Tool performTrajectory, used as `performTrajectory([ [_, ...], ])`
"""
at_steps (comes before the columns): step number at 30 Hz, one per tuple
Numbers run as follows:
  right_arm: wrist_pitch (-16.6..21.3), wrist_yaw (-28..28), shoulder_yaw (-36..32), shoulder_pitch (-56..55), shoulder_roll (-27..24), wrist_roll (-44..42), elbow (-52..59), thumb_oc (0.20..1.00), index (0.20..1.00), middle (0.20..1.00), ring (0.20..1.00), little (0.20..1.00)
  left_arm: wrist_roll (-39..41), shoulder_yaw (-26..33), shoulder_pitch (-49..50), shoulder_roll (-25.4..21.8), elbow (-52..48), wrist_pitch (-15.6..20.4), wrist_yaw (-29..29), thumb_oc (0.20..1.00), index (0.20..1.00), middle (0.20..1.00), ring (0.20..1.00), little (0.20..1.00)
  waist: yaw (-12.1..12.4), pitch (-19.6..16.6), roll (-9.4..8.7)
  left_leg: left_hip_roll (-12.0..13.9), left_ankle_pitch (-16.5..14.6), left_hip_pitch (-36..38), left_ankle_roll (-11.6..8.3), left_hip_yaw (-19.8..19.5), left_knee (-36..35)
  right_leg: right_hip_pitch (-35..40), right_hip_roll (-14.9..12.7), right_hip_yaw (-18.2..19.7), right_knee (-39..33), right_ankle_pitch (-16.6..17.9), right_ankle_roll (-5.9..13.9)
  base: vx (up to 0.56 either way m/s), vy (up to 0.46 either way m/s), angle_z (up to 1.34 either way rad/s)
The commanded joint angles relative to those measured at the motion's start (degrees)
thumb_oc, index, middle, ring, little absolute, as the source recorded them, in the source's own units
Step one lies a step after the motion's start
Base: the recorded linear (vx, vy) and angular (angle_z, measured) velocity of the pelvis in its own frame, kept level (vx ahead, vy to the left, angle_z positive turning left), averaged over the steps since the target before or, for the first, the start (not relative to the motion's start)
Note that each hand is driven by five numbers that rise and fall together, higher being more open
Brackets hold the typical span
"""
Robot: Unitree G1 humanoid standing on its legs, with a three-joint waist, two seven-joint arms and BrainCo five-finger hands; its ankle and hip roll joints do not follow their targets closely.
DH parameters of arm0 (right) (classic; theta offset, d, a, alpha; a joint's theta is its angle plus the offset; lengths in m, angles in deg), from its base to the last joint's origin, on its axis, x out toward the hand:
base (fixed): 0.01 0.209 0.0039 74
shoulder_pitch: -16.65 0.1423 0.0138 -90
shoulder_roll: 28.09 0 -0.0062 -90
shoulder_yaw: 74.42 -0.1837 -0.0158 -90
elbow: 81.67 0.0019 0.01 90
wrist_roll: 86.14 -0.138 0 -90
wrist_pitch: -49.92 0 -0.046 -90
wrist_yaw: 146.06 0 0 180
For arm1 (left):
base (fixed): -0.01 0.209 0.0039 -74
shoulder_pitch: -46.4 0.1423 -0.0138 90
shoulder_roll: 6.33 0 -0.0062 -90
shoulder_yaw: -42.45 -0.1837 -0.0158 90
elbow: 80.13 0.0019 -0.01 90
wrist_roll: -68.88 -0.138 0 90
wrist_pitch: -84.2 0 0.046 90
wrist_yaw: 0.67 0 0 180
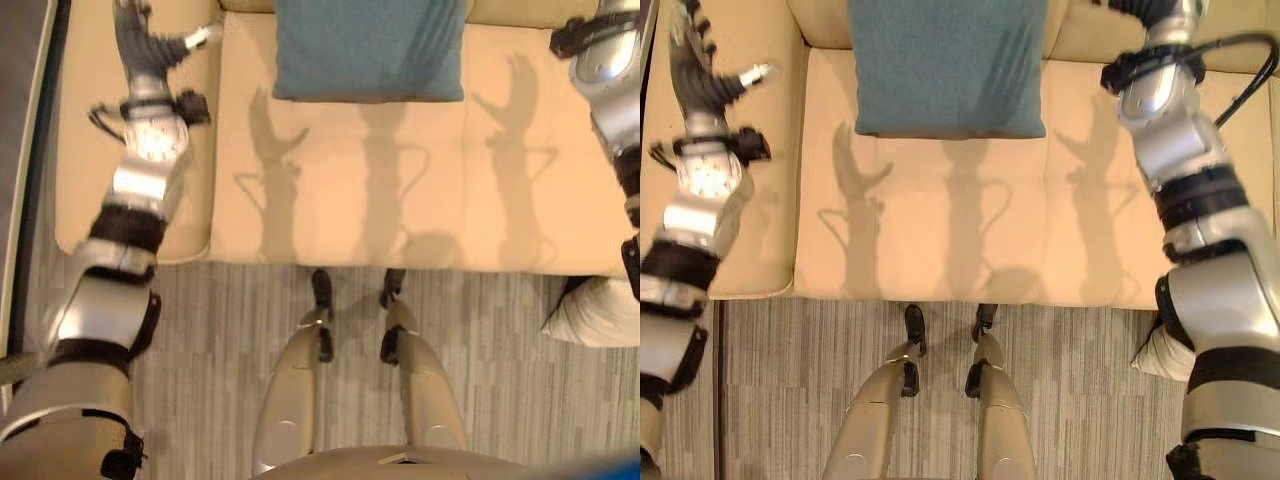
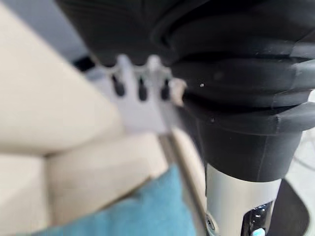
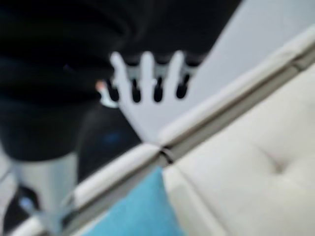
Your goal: Pick up all the scattered cushions and arrange them neatly on the sofa.
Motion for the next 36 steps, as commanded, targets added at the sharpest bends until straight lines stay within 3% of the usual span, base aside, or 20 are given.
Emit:
performTrajectory([
  [1, 3.48, -6.35, -3.24, -11.27, -5.54, 2.12, 3.36, 1.000, 1.000, 1.000, 1.000, 1.000, -3.60, 4.41, 8.64, 0.29, -3.01, 1.67, 3.51, 1.000, 1.000, 1.000, 1.000, 1.000, 0.71, -1.62, 0.26, 0.77, 2.14, 5.39, -5.60, -2.22, -3.57, 10.51, -5.59, -2.82, 2.54, -6.34, 10.15, 0.08, -0.061, -0.05],
  [6, 4.93, -12.08, -10.20, -31.38, -3.00, 2.53, 5.99, 1.000, 1.000, 1.000, 1.000, 1.000, -6.22, 8.25, 25.37, 4.50, -3.91, -0.04, 7.16, 1.000, 1.000, 1.000, 1.000, 1.000, 0.58, -1.61, 0.56, 0.89, 2.60, 11.53, -5.70, -2.23, -5.76, 15.41, -5.42, -3.85, 4.04, -8.58, 9.82, 0.06, -0.060, 0.00],
  [7, 5.21, -14.86, -11.51, -38.97, -0.16, 3.49, 5.07, 1.000, 1.000, 1.000, 1.000, 1.000, -7.07, 9.13, 31.99, 7.80, -2.19, -0.95, 9.62, 1.000, 1.000, 1.000, 1.000, 1.000, 0.62, -1.58, 0.80, 1.15, 2.75, 14.27, -5.78, -2.44, -6.35, 17.78, -5.27, -4.61, 4.56, -9.63, 9.68, 0.08, -0.077, 0.04],
  [11, 5.01, -21.52, -9.50, -50.38, 6.81, 7.03, -2.48, 1.000, 1.000, 1.000, 1.000, 1.000, -7.77, 9.99, 41.08, 14.97, 11.66, -3.86, 15.30, 1.000, 1.000, 1.000, 1.000, 1.000, 0.64, -4.02, 1.37, 2.04, 3.20, 20.76, -6.08, -3.08, -8.43, 23.69, -4.02, -6.10, 4.38, -11.96, 9.13, 0.06, -0.149, 0.14],
  [16, 4.70, -24.10, -7.80, -57.77, 14.42, 9.64, -11.76, 1.000, 1.000, 1.000, 1.000, 1.000, -9.69, 10.55, 44.63, 20.55, 24.88, -6.13, 17.54, 1.000, 1.000, 1.000, 1.000, 1.000, 0.19, -7.65, 1.55, 3.90, 5.17, 25.93, -7.26, -3.26, -11.55, 28.74, -1.18, -6.80, 3.09, -13.87, 8.08, 0.02, -0.170, 0.06],
  [20, 4.48, -24.31, -6.91, -59.96, 16.88, 10.71, -15.95, 1.000, 1.000, 1.000, 1.000, 1.000, -12.44, 9.56, 44.94, 22.04, 29.33, -6.78, 18.31, 1.000, 1.000, 1.000, 1.000, 1.000, 0.13, -8.40, 1.44, 4.90, 5.87, 27.02, -7.87, -3.46, -11.41, 30.94, 0.51, -6.64, 2.05, -14.91, 7.23, -0.05, -0.163, 0.00],
  [22, 4.41, -24.20, -6.99, -62.05, 18.93, 9.81, -18.84, 1.000, 1.000, 1.000, 1.000, 1.000, -13.64, 8.04, 44.11, 23.30, 32.92, -7.89, 19.42, 1.000, 1.000, 1.000, 1.000, 1.000, -0.41, -8.30, 1.15, 6.59, 8.34, 26.06, -9.70, -3.61, -10.98, 32.88, 2.38, -6.94, 0.17, -15.77, 6.28, -0.15, -0.213, 0.13],
  [24, 4.31, -24.39, -6.19, -62.04, 19.46, 10.10, -20.27, 1.000, 1.000, 1.000, 1.000, 1.000, -12.87, 8.15, 43.63, 23.72, 33.94, -7.95, 20.32, 1.000, 1.000, 1.000, 1.000, 1.000, -0.51, -8.21, 0.94, 6.62, 8.30, 25.89, -9.78, -4.14, -10.63, 33.29, 2.70, -6.83, -0.50, -15.66, 6.06, -0.12, -0.089, 0.32],
  [26, 3.90, -24.46, -5.56, -61.41, 20.08, 9.98, -22.15, 1.000, 1.000, 1.000, 1.000, 1.000, -13.70, 7.10, 42.50, 24.01, 34.46, -7.74, 20.40, 1.000, 1.000, 1.000, 1.000, 1.000, -0.18, -7.65, 0.44, 5.62, 6.49, 25.60, -9.27, -7.46, -6.98, 33.01, 2.72, -5.72, -0.29, -15.39, 5.57, -0.23, -0.087, 0.06],
  [27, 3.74, -25.25, -5.48, -61.43, 19.85, 9.45, -22.65, 1.000, 1.000, 1.000, 1.000, 1.000, -14.22, 6.37, 42.34, 24.75, 34.39, -7.49, 21.08, 1.000, 1.000, 1.000, 1.000, 1.000, 0.11, -7.50, -0.35, 2.01, 1.78, 25.91, -8.46, -12.30, -0.27, 31.73, 1.81, -4.11, 0.18, -14.17, 5.36, -0.21, -0.046, -0.08],
  [28, 3.74, -25.26, -5.49, -61.42, 19.85, 9.45, -22.65, 1.000, 1.000, 1.000, 1.000, 1.000, -14.22, 6.37, 42.32, 24.75, 34.39, -7.49, 21.08, 1.000, 1.000, 1.000, 1.000, 1.000, 0.03, -7.64, -0.40, 1.93, 1.95, 25.73, -8.42, -12.36, -0.35, 31.55, 1.73, -4.17, 0.18, -14.10, 5.38, -0.22, -0.011, -0.16],
  [30, 3.49, -25.73, -6.20, -62.32, 20.10, 9.00, -24.28, 1.000, 1.000, 1.000, 1.000, 1.000, -13.18, 6.81, 43.25, 25.59, 34.94, -7.66, 21.67, 1.000, 1.000, 1.000, 1.000, 1.000, -0.02, -8.39, -0.70, 0.38, -1.05, 27.23, -7.65, -14.12, 3.26, 30.74, 1.19, -2.73, 0.27, -12.88, 5.64, -0.14, 0.057, -0.58],
  [31, 2.67, -25.75, -6.23, -62.14, 20.23, 10.12, -26.06, 1.000, 1.000, 1.000, 1.000, 1.000, -11.79, 6.87, 43.51, 26.48, 34.51, -7.78, 22.03, 1.000, 1.000, 1.000, 1.000, 1.000, 0.52, -8.77, -0.19, -1.66, -3.14, 29.93, -7.25, -18.30, 5.37, 29.59, 1.30, -0.76, 0.98, -11.73, 6.16, -0.15, 0.113, -1.07],
  [32, 2.25, -25.89, -6.30, -61.91, 20.46, 10.27, -27.04, 1.000, 1.000, 1.000, 1.000, 1.000, -11.53, 6.46, 43.59, 26.66, 34.39, -7.79, 22.04, 1.000, 1.000, 1.000, 1.000, 1.000, 0.40, -9.07, 0.03, -2.43, -3.26, 31.03, -7.06, -20.01, 4.18, 28.47, 1.14, 0.09, 1.27, -10.98, 6.58, -0.11, 0.091, -1.26],
  [36, 1.75, -25.49, -7.68, -61.24, 21.09, 9.03, -29.15, 1.000, 1.000, 1.000, 1.000, 1.000, -12.24, 4.76, 42.09, 26.97, 34.62, -7.93, 22.24, 1.000, 1.000, 1.000, 1.000, 1.000, -1.04, -9.04, 0.76, -2.54, -6.06, 33.99, -5.60, -17.40, -1.81, 25.62, 0.37, 1.97, 2.06, -8.70, 7.75, -0.15, 0.105, -0.47],
])
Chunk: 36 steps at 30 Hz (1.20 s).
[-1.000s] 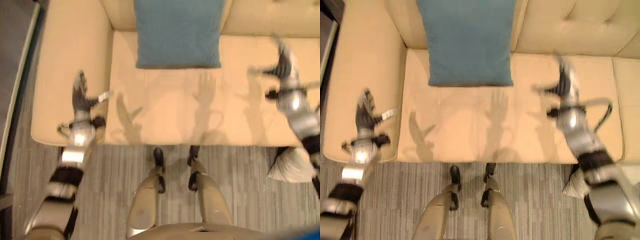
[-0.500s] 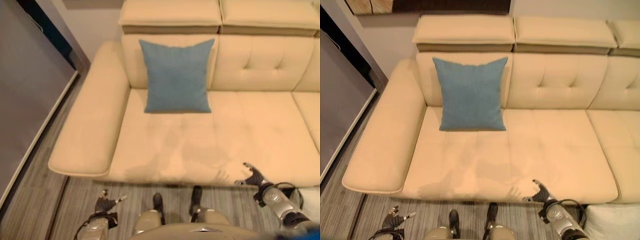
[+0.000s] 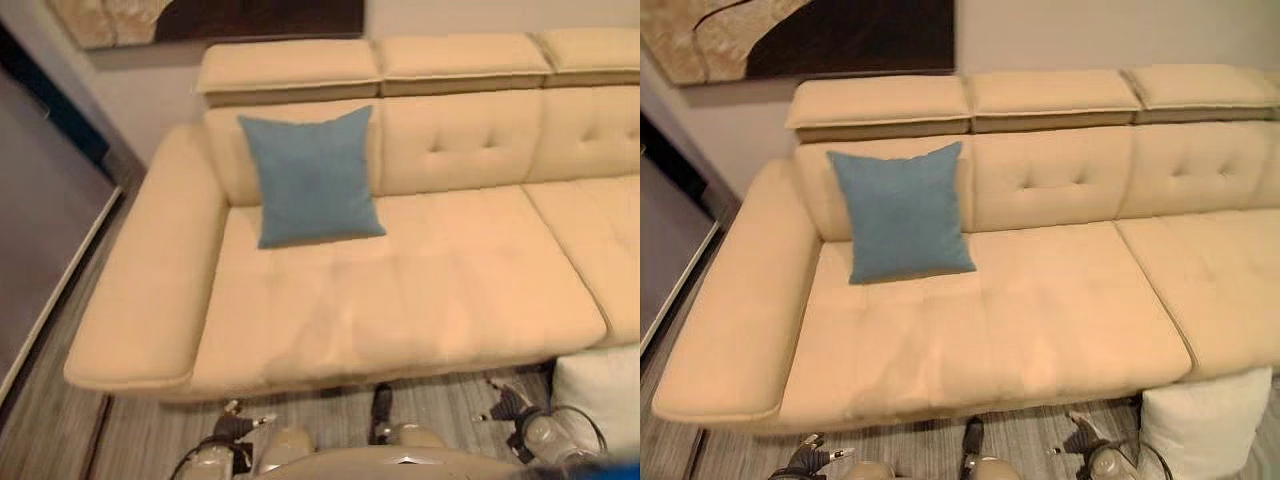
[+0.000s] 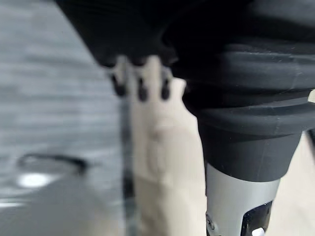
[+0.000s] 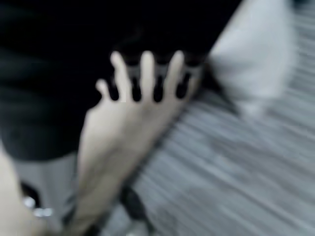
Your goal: Pick up all the scattered cushions and arrange them neatly on the sofa.
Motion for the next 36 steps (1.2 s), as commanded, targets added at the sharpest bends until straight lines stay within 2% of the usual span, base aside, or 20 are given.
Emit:
performTrajectory([
  [1, 0.16, 0.74, -2.43, 3.89, 0.37, -1.80, 0.70, 1.000, 1.000, 1.000, 1.000, 1.000, -0.78, -1.67, -3.05, -0.31, -0.03, 0.30, 0.71, 1.000, 1.000, 1.000, 1.000, 1.000, 0.56, 2.07, -1.01, -1.24, 3.07, 0.87, 0.31, 3.65, -4.52, 0.21, -3.34, 1.86, 4.03, -1.26, 8.57, -0.25, 0.172, -0.31],
  [3, 0.26, 0.77, -2.05, 4.04, 1.06, -2.01, 1.35, 1.000, 1.000, 1.000, 1.000, 1.000, -2.04, -2.78, -4.10, -0.10, 0.16, 0.39, 0.82, 1.000, 1.000, 1.000, 1.000, 1.000, 0.41, 2.86, -1.76, -3.17, 2.43, 0.76, 1.81, 4.49, -6.59, -2.42, -5.05, 2.09, 3.46, 1.89, 10.55, -0.30, 0.194, -0.77],
  [6, 0.17, 0.74, -1.74, 4.03, 2.01, -1.88, 1.81, 1.000, 1.000, 1.000, 1.000, 1.000, -3.11, -3.43, -4.65, -0.30, -0.19, 0.48, 0.71, 1.000, 1.000, 1.000, 1.000, 1.000, 0.55, 3.68, -1.72, -3.19, 2.82, 0.65, 2.38, 5.32, -7.12, -4.23, -6.10, 1.28, 4.01, 1.87, 11.29, -0.22, 0.093, -0.96],
  [7, 0.06, 0.80, -1.72, 4.03, 2.59, -2.12, 1.53, 1.000, 1.000, 1.000, 1.000, 1.000, -3.69, -3.71, -5.09, -0.58, -0.30, 0.41, 0.43, 1.000, 1.000, 1.000, 1.000, 1.000, 0.60, 4.11, -1.67, -2.93, 3.06, 0.21, 2.57, 6.00, -6.87, -4.86, -6.35, 0.12, 5.01, 1.25, 11.36, -0.37, 0.102, -0.96],
  [8, -0.31, 0.86, -1.25, 3.73, 3.83, -1.88, 0.54, 1.000, 1.000, 1.000, 1.000, 1.000, -5.06, -4.76, -5.70, -1.02, -0.13, 0.22, 0.04, 1.000, 1.000, 1.000, 1.000, 1.000, 1.98, 4.80, -1.08, -1.98, 4.09, -0.59, 3.22, 9.34, -6.60, -3.73, -7.41, -7.36, 10.94, -2.09, 10.39, -0.29, 0.083, -1.05],
  [10, -0.25, 0.82, -1.02, 3.10, 4.13, -1.48, 0.25, 1.000, 1.000, 1.000, 1.000, 1.000, -5.53, -4.74, -5.32, -1.09, -0.19, -0.02, 0.48, 1.000, 1.000, 1.000, 1.000, 1.000, 2.35, 4.53, -0.76, -1.57, 4.87, -0.89, 3.53, 10.45, -7.11, -2.79, -8.10, -9.34, 13.17, -3.76, 9.44, -0.22, 0.074, -1.27],
  [11, -0.30, 0.62, -1.38, 2.14, 4.73, -1.52, -0.79, 1.000, 1.000, 1.000, 1.000, 1.000, -6.31, -5.00, -4.75, -1.08, 0.56, -0.28, 0.97, 1.000, 1.000, 1.000, 1.000, 1.000, 1.93, 4.13, -0.20, -0.79, 5.91, -0.78, 4.16, 11.85, -7.91, -2.12, -6.57, -7.11, 19.14, -6.56, 8.49, -0.17, 0.052, -1.17],
  [13, -0.36, 0.55, -1.87, 1.75, 5.14, -1.99, -1.67, 1.000, 1.000, 1.000, 1.000, 1.000, -6.69, -5.24, -4.77, -0.83, 1.18, -0.50, 1.30, 1.000, 1.000, 1.000, 1.000, 1.000, 1.89, 3.50, 0.02, -0.44, 6.19, -0.83, 4.60, 12.81, -8.37, -1.15, -6.01, -6.22, 21.45, -8.15, 8.24, -0.11, -0.010, -0.71],
  [15, -0.37, 0.74, -2.30, 1.15, 5.38, -1.72, -2.84, 1.000, 1.000, 1.000, 1.000, 1.000, -7.04, -5.49, -4.50, -0.56, 1.41, -0.68, 1.51, 1.000, 1.000, 1.000, 1.000, 1.000, 2.85, 2.27, 0.18, -0.06, 6.25, -1.12, 4.74, 14.41, -8.58, 2.46, -6.59, -8.00, 19.94, -9.75, 7.80, -0.10, -0.081, -0.35],
  [16, -0.43, 0.86, -2.78, 0.95, 5.45, -1.84, -3.22, 1.000, 1.000, 1.000, 1.000, 1.000, -7.03, -5.29, -4.29, -0.39, 1.54, -0.69, 1.32, 1.000, 1.000, 1.000, 1.000, 1.000, 4.16, 1.75, 0.52, 0.62, 6.14, -1.42, 4.73, 16.25, -8.30, 4.62, -8.15, -11.57, 21.02, -10.93, 7.80, -0.11, -0.195, -0.67],
  [17, -0.43, 1.18, -2.74, 1.04, 5.93, -2.16, -3.16, 1.000, 1.000, 1.000, 1.000, 1.000, -7.26, -4.69, -3.99, -0.16, 1.54, -0.94, 1.05, 1.000, 1.000, 1.000, 1.000, 1.000, 5.90, 1.00, -0.37, 0.99, 5.27, -1.32, 3.62, 18.87, -7.82, 9.24, -8.74, -15.33, 16.73, -11.60, 9.12, -0.07, -0.157, -0.95],
  [19, -0.41, 1.46, -2.62, 1.63, 6.19, -2.67, -2.73, 1.000, 1.000, 1.000, 1.000, 1.000, -6.94, -4.06, -3.94, -0.20, 1.62, -0.74, 0.74, 1.000, 1.000, 1.000, 1.000, 1.000, 6.44, 0.88, -0.96, 1.48, 5.50, -1.08, 3.13, 20.73, -8.10, 9.94, -8.34, -16.44, 13.61, -10.80, 9.56, -0.07, -0.189, -1.38],
  [23, -0.19, 1.90, -3.29, 2.10, 6.87, -4.92, -2.63, 1.000, 1.000, 1.000, 1.000, 1.000, -6.34, -2.98, -4.52, -0.20, 2.72, -0.82, 0.54, 1.000, 1.000, 1.000, 1.000, 1.000, 5.49, 0.48, -0.89, 2.64, 6.75, -1.62, 2.69, 22.87, -7.41, 9.23, -6.92, -14.42, 10.54, -10.07, 8.68, -0.06, -0.208, -0.91],
  [24, 0.09, 2.30, -4.03, 1.59, 7.20, -6.60, -2.54, 1.000, 1.000, 1.000, 1.000, 1.000, -6.68, -2.94, -4.88, -0.20, 3.27, -0.77, 0.08, 1.000, 1.000, 1.000, 1.000, 1.000, 3.34, 0.35, -0.73, 3.86, 7.06, -1.17, 1.76, 23.07, -6.57, 9.63, -4.52, -10.70, 8.44, -10.60, 7.80, 0.01, -0.208, -0.60],
  [28, 0.39, 2.74, -4.66, 1.36, 7.46, -8.12, -2.76, 1.000, 1.000, 1.000, 1.000, 1.000, -6.84, -3.76, -5.58, 0.06, 3.54, -0.77, -0.21, 1.000, 1.000, 1.000, 1.000, 1.000, 2.19, 0.87, -0.75, 4.88, 7.73, -1.25, 0.74, 23.59, -5.89, 9.74, -3.36, -9.74, 7.36, -10.27, 7.28, -0.03, -0.197, -0.24],
  [30, 0.67, 2.84, -5.03, 0.77, 7.74, -9.58, -2.87, 1.000, 1.000, 1.000, 1.000, 1.000, -6.82, -3.99, -5.83, 0.12, 3.37, -0.80, 0.04, 1.000, 1.000, 1.000, 1.000, 1.000, 0.99, 1.06, -1.30, 7.17, 7.65, -2.51, -0.41, 24.84, -2.06, 10.54, -2.34, -9.39, 5.54, -10.50, 6.58, -0.03, -0.243, -0.11],
  [31, 0.81, 3.13, -4.96, 0.70, 7.89, -10.58, -3.05, 1.000, 1.000, 1.000, 1.000, 1.000, -6.69, -4.20, -6.19, 0.63, 3.86, -0.76, -0.22, 1.000, 1.000, 1.000, 1.000, 1.000, 0.87, 1.90, -1.74, 8.59, 8.97, -3.81, -1.09, 23.36, 3.38, 12.09, -0.98, -8.06, 4.09, -10.62, 5.32, 0.00, -0.243, -0.04],
  [33, 0.77, 3.14, -4.89, 0.91, 8.06, -11.30, -3.08, 1.000, 1.000, 1.000, 1.000, 1.000, -5.56, -4.75, -6.54, 1.24, 3.87, -0.65, -0.79, 1.000, 1.000, 1.000, 1.000, 1.000, 1.72, 2.55, -1.97, 6.53, 10.22, -5.66, -1.24, 18.16, 5.12, 12.68, -0.30, -6.08, 2.92, -10.40, 4.92, 0.00, -0.161, -0.40],
  [34, 0.96, 3.33, -4.68, 0.99, 8.08, -11.72, -3.00, 1.000, 1.000, 1.000, 1.000, 1.000, -5.00, -5.19, -6.84, 1.59, 3.62, -0.37, -1.08, 1.000, 1.000, 1.000, 1.000, 1.000, 2.65, 2.86, -2.17, 4.03, 9.47, -7.38, -0.85, 14.26, 3.91, 12.89, -0.15, -4.48, 2.10, -10.01, 5.11, 0.04, -0.105, -1.03],
  [36, 1.09, 3.46, -4.44, 1.25, 8.03, -11.79, -3.14, 1.000, 1.000, 1.000, 1.000, 1.000, -4.53, -5.56, -7.15, 1.89, 3.55, -0.36, -1.28, 1.000, 1.000, 1.000, 1.000, 1.000, 3.23, 3.04, -2.35, 2.48, 8.98, -8.53, -0.03, 12.21, -0.07, 12.81, 0.14, -2.59, 1.26, -9.37, 5.67, 0.06, -0.065, -1.00],
])
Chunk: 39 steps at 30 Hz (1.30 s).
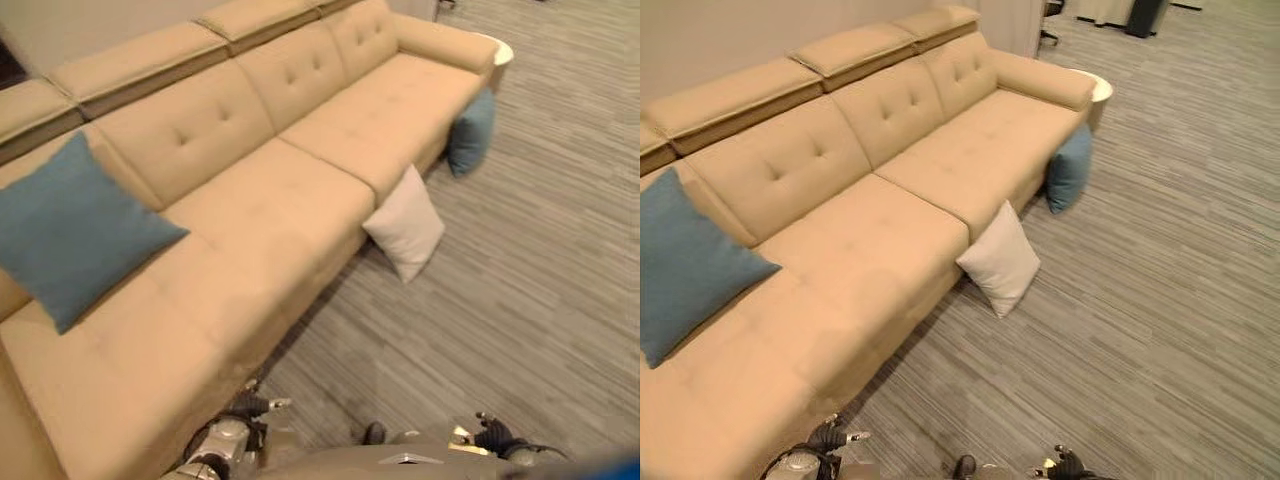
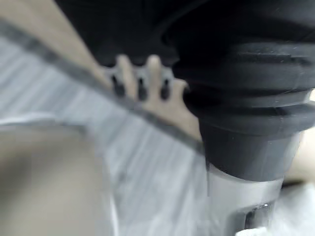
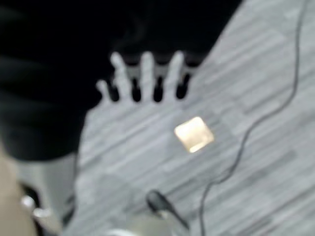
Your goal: Pick up all the scattered cushions and arrange them neatly on the sofa.
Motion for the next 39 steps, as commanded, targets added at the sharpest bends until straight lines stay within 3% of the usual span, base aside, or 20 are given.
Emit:
performTrajectory([
  [1, 1.45, 1.04, 0.46, 2.73, -1.01, -2.21, -1.52, 1.000, 1.000, 1.000, 1.000, 1.000, 0.66, -1.53, -1.68, 1.22, -0.67, 1.23, -1.04, 1.000, 1.000, 1.000, 1.000, 1.000, 1.85, 2.83, -0.47, -7.14, -1.55, 0.59, 7.22, 2.21, -10.55, 5.00, -2.20, 1.78, -4.83, 3.33, 9.18, 0.08, -0.036, -0.73],
  [5, 1.70, 1.48, 0.15, 3.14, -1.33, -2.48, -2.21, 1.000, 1.000, 1.000, 1.000, 1.000, 0.14, -2.03, -1.65, 1.84, 0.67, 1.19, -1.14, 1.000, 1.000, 1.000, 1.000, 1.000, 3.07, 3.31, -0.37, -9.74, 0.91, -3.19, 6.61, -0.41, -10.77, 5.60, -0.73, 4.62, -5.29, 3.04, 9.18, 0.11, -0.038, -0.53],
  [9, 1.52, 1.48, -0.77, 3.42, -0.78, -2.58, -2.69, 1.000, 1.000, 1.000, 1.000, 1.000, -1.06, -1.84, -0.55, 2.01, 0.86, 0.81, -0.99, 1.000, 1.000, 1.000, 1.000, 1.000, 4.15, 2.27, 0.19, -9.80, -1.27, 0.90, 8.38, 0.65, -12.81, 5.81, -0.69, 6.15, -0.60, 1.08, 9.62, 0.23, 0.074, -0.94],
  [10, 1.47, 1.43, -0.91, 3.73, -0.52, -2.68, -2.80, 1.000, 1.000, 1.000, 1.000, 1.000, -1.20, -2.00, -0.61, 1.75, 0.65, 0.81, -1.03, 1.000, 1.000, 1.000, 1.000, 1.000, 4.73, 2.48, 0.29, -9.39, -1.72, 2.12, 8.92, 1.63, -13.39, 4.77, -1.00, 5.65, 2.98, 0.97, 10.23, 0.25, 0.093, -1.78],
  [12, 1.57, 1.74, -0.45, 5.81, -0.04, -2.61, -1.54, 1.000, 1.000, 1.000, 1.000, 1.000, 0.06, -3.40, -2.43, 0.05, -2.68, 1.22, -1.50, 1.000, 1.000, 1.000, 1.000, 1.000, 4.57, 3.88, 0.71, -8.52, -4.59, 7.13, 11.55, 3.07, -14.35, -5.15, -4.79, 0.78, 20.21, 6.11, 15.58, 0.40, 0.061, -1.84],
  [14, 1.77, 2.13, 0.09, 6.55, -0.33, -2.24, -0.57, 1.000, 1.000, 1.000, 1.000, 1.000, -0.30, -4.11, -3.54, -0.32, -3.73, 1.62, -1.65, 1.000, 1.000, 1.000, 1.000, 1.000, 4.64, 3.49, 0.88, -7.59, -6.83, 10.94, 10.68, 3.99, -16.35, -7.27, -10.83, -7.40, 9.67, 6.40, 12.26, 0.54, -0.183, -0.66],
  [15, 1.55, 1.99, 0.23, 6.61, -0.09, -2.08, -0.57, 1.000, 1.000, 1.000, 1.000, 1.000, -0.91, -4.15, -4.00, -0.19, -3.62, 1.66, -1.47, 1.000, 1.000, 1.000, 1.000, 1.000, 4.13, 3.43, 0.73, -7.28, -7.50, 12.75, 9.68, 3.51, -17.28, -8.21, -11.99, -7.98, 2.33, 9.29, 13.20, 0.40, -0.223, 0.16],
  [17, 1.42, 1.97, 0.45, 6.70, 0.07, -1.99, -0.57, 1.000, 1.000, 1.000, 1.000, 1.000, -1.05, -4.26, -4.16, -0.22, -3.37, 1.72, -1.39, 1.000, 1.000, 1.000, 1.000, 1.000, 3.45, 3.49, 1.03, -7.02, -7.72, 13.66, 9.27, 2.70, -17.48, -8.26, -12.00, -5.40, 0.55, 10.49, 13.84, 0.30, -0.143, -0.13],
  [18, 1.28, 1.95, 0.78, 6.93, 0.19, -1.99, -0.30, 1.000, 1.000, 1.000, 1.000, 1.000, -1.01, -4.45, -4.23, -0.23, -2.94, 1.82, -1.66, 1.000, 1.000, 1.000, 1.000, 1.000, 2.39, 3.27, 1.11, -6.94, -7.77, 14.19, 9.22, 1.52, -17.41, -9.24, -11.11, -0.83, 1.61, 10.49, 14.02, 0.49, -0.222, -0.04],
  [20, 1.23, 1.75, 0.74, 6.47, 0.41, -1.90, -0.72, 1.000, 1.000, 1.000, 1.000, 1.000, -0.59, -4.30, -3.81, 0.48, -1.95, 2.09, -1.69, 1.000, 1.000, 1.000, 1.000, 1.000, 1.81, 1.97, 0.81, -6.96, -8.76, 16.11, 8.62, 1.56, -17.08, -8.16, -10.52, -1.71, 1.18, 10.90, 13.66, 0.42, -0.221, 0.35],
  [22, 1.59, 2.41, 1.17, 5.80, 0.58, -1.87, -0.54, 1.000, 1.000, 1.000, 1.000, 1.000, 0.06, -4.67, -3.04, 1.38, -1.11, 1.99, -1.88, 1.000, 1.000, 1.000, 1.000, 1.000, 1.16, 1.38, 1.40, -4.86, -3.10, 13.85, 5.43, 0.25, -6.25, -5.68, -8.28, -2.42, 1.70, 8.90, 11.16, 0.29, -0.269, 0.53],
  [23, 1.59, 2.41, 1.17, 5.81, 0.61, -1.87, -0.54, 1.000, 1.000, 1.000, 1.000, 1.000, 0.06, -4.67, -3.04, 1.35, -1.11, 1.99, -1.88, 1.000, 1.000, 1.000, 1.000, 1.000, 1.01, 1.21, 1.26, -5.01, -2.94, 13.58, 5.45, 0.12, -6.28, -5.87, -8.44, -2.52, 1.66, 8.97, 11.17, 0.15, -0.329, 0.73],
  [24, 2.11, 3.08, 1.00, 5.68, 0.64, -3.77, -0.32, 1.000, 1.000, 1.000, 1.000, 1.000, 0.95, -5.03, -3.44, 1.67, -1.17, 2.06, -1.74, 1.000, 1.000, 1.000, 1.000, 1.000, 1.63, 2.73, 0.18, -3.35, 0.25, 7.88, 4.63, 1.20, 4.39, -3.30, -8.07, -3.94, 0.99, 7.66, 9.44, 0.08, -0.226, 0.58],
  [27, 2.36, 3.46, 0.92, 5.78, 0.77, -5.10, -0.32, 1.000, 1.000, 1.000, 1.000, 1.000, 1.45, -5.15, -3.88, 1.95, -0.92, 1.82, -1.96, 1.000, 1.000, 1.000, 1.000, 1.000, 2.41, 4.03, -0.62, -2.43, 0.73, 4.95, 5.29, 2.29, 9.52, -0.96, -6.98, -4.64, 0.34, 5.93, 7.71, 0.15, -0.278, -0.08],
  [29, 2.40, 3.61, 0.85, 5.89, 0.96, -6.10, -0.34, 1.000, 1.000, 1.000, 1.000, 1.000, 1.75, -5.33, -3.89, 2.23, -0.66, 1.74, -2.17, 1.000, 1.000, 1.000, 1.000, 1.000, 3.48, 4.52, -0.61, -3.94, -0.91, 1.19, 5.91, 2.69, 7.53, 1.33, -6.06, -4.65, -1.09, 4.75, 7.62, 0.30, -0.182, 0.01],
  [30, 2.57, 3.57, 0.77, 6.10, 0.91, -6.24, -0.36, 1.000, 1.000, 1.000, 1.000, 1.000, 1.30, -5.27, -3.82, 2.26, -0.30, 1.68, -2.18, 1.000, 1.000, 1.000, 1.000, 1.000, 4.22, 4.43, -0.46, -5.73, -2.32, -1.67, 6.81, 3.42, 1.27, 3.27, -4.86, -4.45, -2.75, 4.09, 8.23, 0.32, -0.092, 0.27],
  [32, 2.70, 3.61, 0.80, 6.15, 0.97, -6.16, -0.36, 1.000, 1.000, 1.000, 1.000, 1.000, 0.94, -5.23, -3.64, 2.23, -0.16, 1.63, -2.24, 1.000, 1.000, 1.000, 1.000, 1.000, 4.47, 4.18, -0.60, -6.17, -1.97, -2.39, 7.23, 4.13, -2.86, 3.86, -4.45, -4.47, -3.20, 3.78, 8.52, 0.29, -0.043, 0.08],
  [35, 2.93, 3.73, 0.95, 5.85, 1.07, -5.94, -0.24, 1.000, 1.000, 1.000, 1.000, 1.000, -0.31, -4.44, -3.09, 2.10, 0.51, 1.40, -2.28, 1.000, 1.000, 1.000, 1.000, 1.000, 5.64, 3.15, 0.67, -5.74, 6.47, -4.42, 6.18, 7.73, -16.74, 7.43, -0.73, -4.06, -4.40, 1.58, 8.96, 0.39, -0.009, -0.13],
  [37, 2.93, 3.73, 0.96, 5.85, 1.09, -5.94, -0.24, 1.000, 1.000, 1.000, 1.000, 1.000, -0.32, -4.44, -3.08, 2.08, 0.51, 1.40, -2.28, 1.000, 1.000, 1.000, 1.000, 1.000, 5.70, 3.21, 0.60, -5.79, 6.55, -4.23, 6.18, 7.81, -16.91, 7.51, -0.80, -3.99, -4.40, 1.55, 8.97, 0.23, 0.013, -0.03],
  [39, 2.98, 3.52, 1.24, 6.01, 1.91, -4.80, 0.26, 1.000, 1.000, 1.000, 1.000, 1.000, -0.03, -3.55, -2.09, 1.70, 0.18, 1.57, -2.36, 1.000, 1.000, 1.000, 1.000, 1.000, 6.68, 1.97, -0.54, -7.04, 3.94, -2.18, 8.24, 7.62, -15.48, 8.51, -2.14, -5.12, 1.27, -0.94, 10.03, 0.46, 0.089, -0.20],
])
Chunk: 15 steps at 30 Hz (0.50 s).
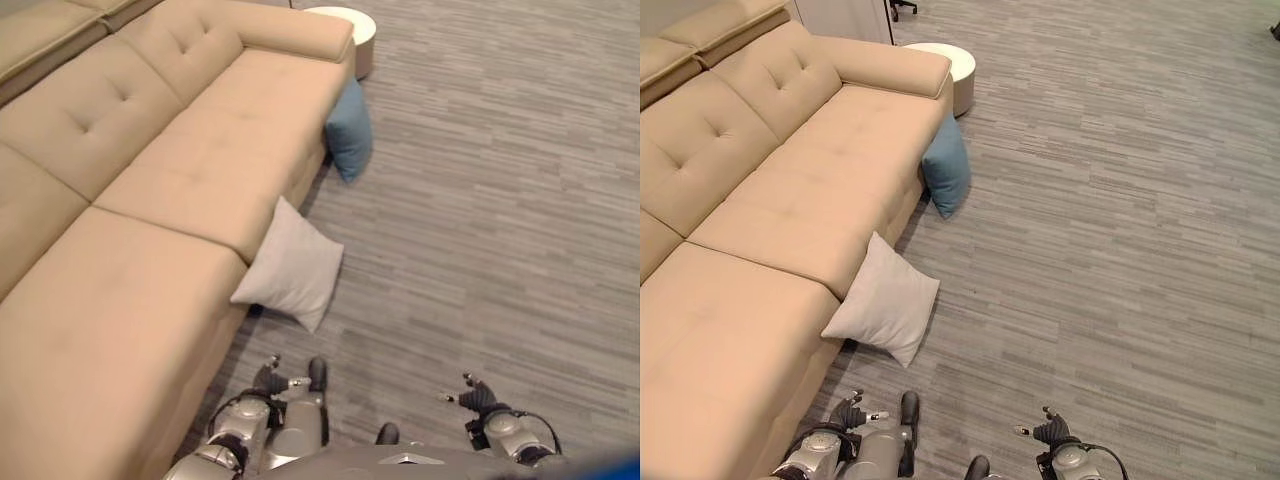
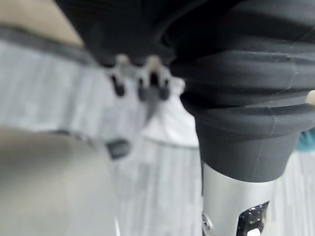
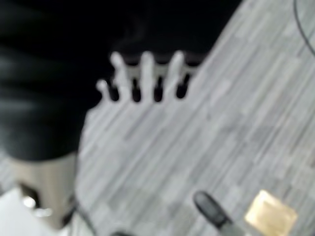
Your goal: Pick up all the scattered cushions and arrange them neatly on the sofa.
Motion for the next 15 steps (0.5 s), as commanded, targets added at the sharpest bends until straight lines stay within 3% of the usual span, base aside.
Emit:
performTrajectory([
  [1, 1.46, 0.27, -0.11, 1.48, -0.36, 0.65, 2.01, 1.000, 1.000, 1.000, 1.000, 1.000, -1.15, -0.43, 0.85, -0.60, 0.34, 0.01, -0.81, 1.000, 1.000, 1.000, 1.000, 1.000, 1.43, 0.18, -2.75, -2.77, -2.99, 2.73, -1.31, -0.56, 1.78, -3.40, -2.07, 0.90, 9.50, 0.12, 5.92, 0.41, 0.143, -0.12],
  [2, 1.53, -0.03, -0.19, 1.79, 0.24, 0.77, 2.53, 1.000, 1.000, 1.000, 1.000, 1.000, -0.75, -0.57, 0.68, -0.99, 0.14, -0.03, -0.68, 1.000, 1.000, 1.000, 1.000, 1.000, 1.63, 0.05, -3.42, -3.76, -5.36, 4.76, 0.24, -0.57, 2.27, -5.29, -4.00, 1.04, 17.87, 1.57, 7.89, 0.18, 0.082, 0.03],
  [3, 1.53, -0.03, -0.20, 1.80, 0.22, 0.77, 2.53, 1.000, 1.000, 1.000, 1.000, 1.000, -0.75, -0.57, 0.66, -0.98, 0.14, -0.03, -0.68, 1.000, 1.000, 1.000, 1.000, 1.000, 1.63, -0.09, -3.37, -3.69, -5.29, 4.58, 0.24, -0.58, 2.25, -5.45, -3.92, 1.05, 17.80, 1.69, 7.86, 0.26, 0.134, -0.05],
  [5, 1.31, -0.17, -0.19, 2.31, 0.51, 1.41, 2.58, 1.000, 1.000, 1.000, 1.000, 1.000, -0.55, -0.78, 0.55, -1.38, -0.82, -0.03, -0.68, 1.000, 1.000, 1.000, 1.000, 1.000, 1.88, 0.31, -3.48, -4.80, -8.26, 7.10, 2.17, -0.41, 3.27, -8.34, -7.25, -0.02, 27.42, 6.63, 10.86, 0.26, 0.160, 0.12],
  [6, 1.53, -0.11, -0.21, 3.14, 0.61, 1.13, 3.28, 1.000, 1.000, 1.000, 1.000, 1.000, -0.25, -1.23, 0.18, -1.77, -1.51, -0.02, -0.77, 1.000, 1.000, 1.000, 1.000, 1.000, 1.31, 1.15, -3.05, -5.21, -10.01, 9.44, 3.18, -1.52, 4.22, -11.01, -7.91, 1.35, 34.65, 9.59, 11.35, 0.37, 0.179, 0.21],
  [7, 1.56, -0.18, -0.02, 3.38, 0.63, 1.24, 3.61, 1.000, 1.000, 1.000, 1.000, 1.000, -0.40, -1.53, -0.06, -1.98, -1.55, -0.01, -0.66, 1.000, 1.000, 1.000, 1.000, 1.000, 1.17, 1.13, -2.52, -5.02, -10.62, 10.45, 3.32, -2.07, 4.20, -12.62, -8.39, 0.82, 35.57, 9.67, 10.58, 0.28, 0.114, 0.32],
  [10, 1.70, -0.24, 0.48, 3.72, 0.55, 1.55, 4.43, 1.000, 1.000, 1.000, 1.000, 1.000, -0.49, -1.53, -0.29, -2.38, -1.47, 0.01, -0.76, 1.000, 1.000, 1.000, 1.000, 1.000, 1.15, 1.25, -2.26, -5.22, -11.49, 12.56, 3.02, -3.08, 3.63, -14.73, -10.37, -1.17, 32.59, 8.61, 9.37, 0.22, 0.013, 0.56],
  [12, 1.85, -0.40, 0.82, 3.80, 0.48, 1.39, 5.56, 1.000, 1.000, 1.000, 1.000, 1.000, -0.57, -1.25, -0.36, -2.64, -1.07, 0.04, -0.62, 1.000, 1.000, 1.000, 1.000, 1.000, 0.97, 1.44, -2.27, -5.58, -12.01, 13.83, 2.42, -4.73, 3.22, -15.47, -10.73, -1.45, 26.93, 7.85, 8.46, 0.27, -0.090, 0.40],
  [13, 1.95, -0.37, 1.04, 4.12, 0.41, 1.31, 6.22, 1.000, 1.000, 1.000, 1.000, 1.000, -0.83, -1.15, -0.39, -2.74, -0.77, 0.06, -0.63, 1.000, 1.000, 1.000, 1.000, 1.000, 0.94, 1.64, -2.56, -5.74, -12.47, 14.53, 1.91, -5.47, 3.01, -15.91, -10.93, -0.51, 22.79, 7.91, 8.39, 0.38, -0.210, 0.74],
  [14, 2.19, -0.33, 1.57, 4.58, 0.44, 1.02, 7.13, 1.000, 1.000, 1.000, 1.000, 1.000, -1.15, -1.15, -0.44, -2.79, -0.04, 0.08, -0.48, 1.000, 1.000, 1.000, 1.000, 1.000, 0.17, 1.56, -2.99, -6.14, -12.93, 15.14, 1.33, -7.85, 2.62, -16.99, -9.66, 4.50, 14.63, 8.95, 8.64, 0.28, -0.164, 0.82],
  [15, 2.19, -0.33, 1.58, 4.59, 0.45, 1.02, 7.13, 1.000, 1.000, 1.000, 1.000, 1.000, -1.15, -1.14, -0.44, -2.80, -0.04, 0.08, -0.48, 1.000, 1.000, 1.000, 1.000, 1.000, 0.10, 1.46, -3.02, -6.15, -12.85, 15.00, 1.33, -7.90, 2.60, -17.04, -9.66, 4.44, 14.46, 9.08, 8.62, 0.28, -0.158, 0.75],
])
